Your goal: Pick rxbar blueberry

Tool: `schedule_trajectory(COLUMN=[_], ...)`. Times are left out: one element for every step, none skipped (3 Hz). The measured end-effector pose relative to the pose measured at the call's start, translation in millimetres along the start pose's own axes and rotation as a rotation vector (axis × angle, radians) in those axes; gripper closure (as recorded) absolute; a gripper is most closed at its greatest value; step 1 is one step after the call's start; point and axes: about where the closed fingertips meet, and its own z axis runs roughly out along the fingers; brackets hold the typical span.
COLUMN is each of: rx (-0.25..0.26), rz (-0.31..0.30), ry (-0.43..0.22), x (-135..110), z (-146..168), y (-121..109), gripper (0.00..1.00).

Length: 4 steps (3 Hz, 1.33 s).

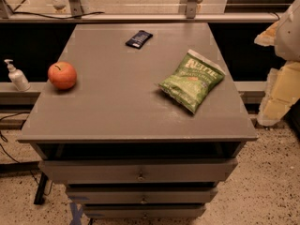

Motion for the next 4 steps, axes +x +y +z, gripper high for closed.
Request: schedule_trajectory(rx=[0.000,0.001,-0.010,-0.043], rz=[0.000,-0.013,-0.042,-0.039], ry=[0.000,-0.087,-0.244,-0.425], x=[0.0,-24.8,-65.6,-110.2], z=[0.0,12.4,32.6,50.1], y=[0.0,-12.1,-36.3,-62.1], gripper=[0.00,0.00,0.00,0.00])
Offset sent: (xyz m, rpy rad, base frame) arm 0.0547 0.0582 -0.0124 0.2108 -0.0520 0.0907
